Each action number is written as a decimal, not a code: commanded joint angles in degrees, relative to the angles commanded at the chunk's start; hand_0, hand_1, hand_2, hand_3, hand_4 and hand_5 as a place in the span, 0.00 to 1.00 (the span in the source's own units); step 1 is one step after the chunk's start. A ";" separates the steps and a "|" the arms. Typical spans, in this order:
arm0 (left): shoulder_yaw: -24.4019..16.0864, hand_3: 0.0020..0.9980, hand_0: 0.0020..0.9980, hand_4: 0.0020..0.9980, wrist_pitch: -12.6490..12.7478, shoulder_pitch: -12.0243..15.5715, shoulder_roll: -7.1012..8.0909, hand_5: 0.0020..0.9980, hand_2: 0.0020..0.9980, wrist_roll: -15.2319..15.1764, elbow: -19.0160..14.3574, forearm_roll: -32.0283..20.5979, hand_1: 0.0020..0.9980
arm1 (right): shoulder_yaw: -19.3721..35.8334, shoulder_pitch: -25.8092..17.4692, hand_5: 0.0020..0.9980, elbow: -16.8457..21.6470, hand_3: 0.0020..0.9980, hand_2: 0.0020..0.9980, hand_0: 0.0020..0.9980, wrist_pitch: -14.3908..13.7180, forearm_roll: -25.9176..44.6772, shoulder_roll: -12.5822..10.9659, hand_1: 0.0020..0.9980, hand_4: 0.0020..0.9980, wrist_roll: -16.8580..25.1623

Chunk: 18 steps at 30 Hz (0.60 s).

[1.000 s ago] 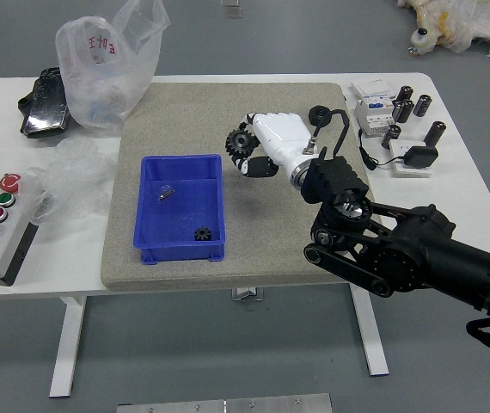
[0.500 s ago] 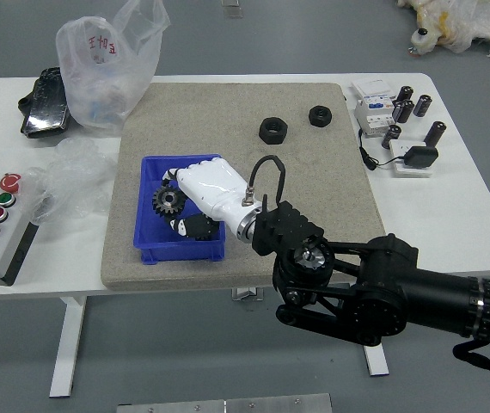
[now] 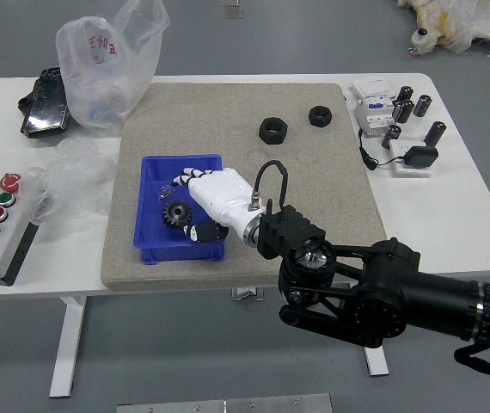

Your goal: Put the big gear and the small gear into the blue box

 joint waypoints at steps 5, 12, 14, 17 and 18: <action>0.17 0.69 0.71 0.71 0.03 -0.04 0.04 0.54 0.55 -0.10 0.02 -0.18 0.54 | 1.05 -0.30 0.28 0.69 0.95 0.91 0.49 -0.73 -0.49 -0.41 0.81 0.74 0.24; 0.60 0.69 0.71 0.71 0.06 -0.23 0.13 0.54 0.55 -0.41 0.08 -0.50 0.54 | 8.54 -4.08 0.29 3.97 0.91 0.86 0.48 -5.73 3.77 -3.88 0.79 0.74 4.42; 0.95 0.69 0.71 0.71 0.19 -0.24 0.19 0.54 0.55 -0.62 0.13 -0.91 0.54 | 11.45 -6.01 0.29 5.09 0.91 0.86 0.48 -7.24 6.26 -5.49 0.79 0.74 6.51; 1.28 0.69 0.71 0.71 0.47 -0.05 0.30 0.54 0.55 -0.96 0.28 -1.30 0.53 | 17.49 -9.91 0.32 6.88 0.85 0.82 0.49 -8.89 12.03 -8.86 0.77 0.75 11.56; 1.35 0.69 0.71 0.71 0.55 0.01 0.30 0.54 0.55 -1.04 0.31 -1.43 0.53 | 19.10 -10.97 0.32 7.19 0.85 0.82 0.49 -8.97 13.70 -9.62 0.77 0.75 13.01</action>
